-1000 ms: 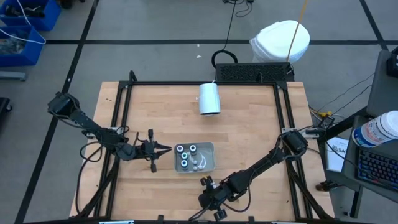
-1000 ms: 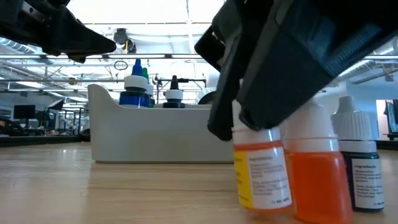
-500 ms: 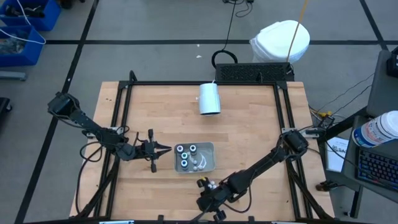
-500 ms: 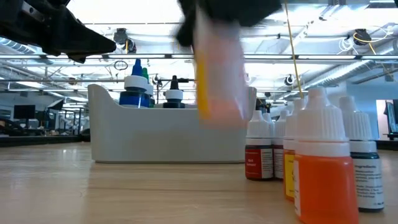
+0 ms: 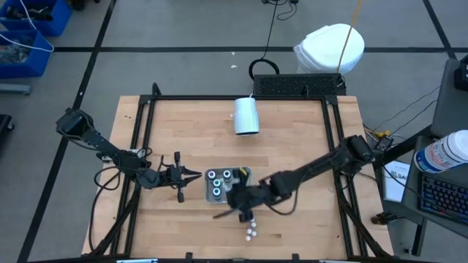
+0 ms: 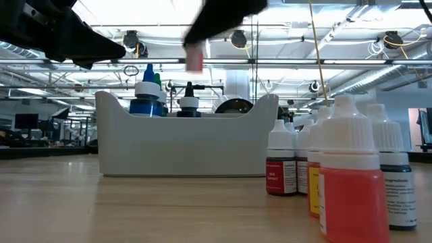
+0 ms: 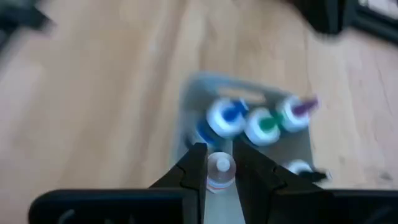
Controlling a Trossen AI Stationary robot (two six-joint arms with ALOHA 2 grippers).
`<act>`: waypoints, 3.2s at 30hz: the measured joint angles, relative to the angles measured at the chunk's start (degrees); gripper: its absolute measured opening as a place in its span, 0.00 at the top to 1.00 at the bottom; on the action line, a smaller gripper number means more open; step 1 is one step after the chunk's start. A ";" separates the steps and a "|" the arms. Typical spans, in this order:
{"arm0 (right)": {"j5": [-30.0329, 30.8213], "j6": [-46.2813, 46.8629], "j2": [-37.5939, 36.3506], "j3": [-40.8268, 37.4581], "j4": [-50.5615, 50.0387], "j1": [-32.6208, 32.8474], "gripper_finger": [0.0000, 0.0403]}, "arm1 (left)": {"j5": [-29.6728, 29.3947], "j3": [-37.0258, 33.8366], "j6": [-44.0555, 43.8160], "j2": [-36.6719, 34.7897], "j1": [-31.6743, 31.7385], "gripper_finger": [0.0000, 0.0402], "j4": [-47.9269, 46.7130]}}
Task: Pick & Place food coloring
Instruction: Put the orange food coloring bottle into the gray bin
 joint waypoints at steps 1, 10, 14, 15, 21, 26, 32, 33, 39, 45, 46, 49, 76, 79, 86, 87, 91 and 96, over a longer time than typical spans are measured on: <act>-0.02 -0.54 0.04 -1.26 0.67 -0.82 0.87 | 0.00 0.00 -0.15 0.00 0.01 0.92 -0.18; -0.18 -1.13 -0.09 -9.32 9.22 -4.41 0.87 | 0.02 0.00 -0.34 0.01 -0.01 0.92 -0.88; -0.15 -1.08 -0.06 -11.67 11.57 -5.14 0.87 | 0.02 0.00 -0.34 0.01 -0.01 0.92 -1.07; -0.15 -0.71 -0.21 -11.79 11.81 -5.31 0.87 | 0.02 0.00 -0.34 0.01 -0.01 0.92 -1.09; -0.11 0.66 -0.25 -13.26 11.63 -5.76 0.87 | -0.02 0.00 -0.31 0.01 0.00 0.92 -1.06; -0.11 1.91 -0.25 -13.29 11.84 -5.72 0.87 | -0.06 0.00 -0.31 0.01 0.00 0.92 -1.02; -0.17 1.70 -0.27 -13.29 11.55 -5.72 0.87 | -0.08 0.00 -1.38 -0.01 0.01 0.92 -1.02; -0.20 1.61 -0.25 -13.29 11.32 -5.72 0.87 | -0.09 0.00 -1.45 0.01 0.00 0.92 -1.01; -0.24 -0.29 -0.25 -13.29 10.98 -5.72 0.87 | -0.09 0.00 -1.85 -0.01 0.01 0.92 -1.06; -0.18 -0.18 -0.26 -13.29 11.99 -6.18 0.87 | -0.07 0.00 -1.83 -0.01 -0.01 0.92 -1.46; -0.17 0.12 -0.25 -13.29 12.02 -6.43 0.87 | -0.07 0.00 -1.83 0.01 0.00 0.92 -1.46; -0.10 1.48 -0.27 -13.29 12.15 -6.94 0.87 | -0.07 0.00 -1.77 0.01 0.01 0.92 -1.46; -4.76 4.32 -0.25 -21.20 24.27 -6.42 0.87 | -0.14 0.00 -1.04 0.00 -0.01 0.92 -1.41; -4.75 4.11 -0.25 -21.20 24.20 -6.44 0.87 | -0.15 0.00 -1.06 0.00 0.00 0.92 -1.41; -4.70 4.08 0.02 -21.20 23.92 -6.44 0.87 | -0.15 0.00 -1.09 -0.01 0.00 0.92 -1.44; -4.70 4.08 0.02 -21.20 23.96 -6.44 0.87 | -0.15 0.00 -1.09 0.00 -0.01 0.92 -1.41; -4.39 4.36 0.02 -21.60 24.15 -6.45 0.87 | -0.15 0.00 -1.13 0.01 -0.01 0.92 -1.42; -4.37 4.86 0.06 -22.95 24.83 -6.45 0.87 | -0.16 0.00 -1.20 0.01 -0.01 0.92 -1.41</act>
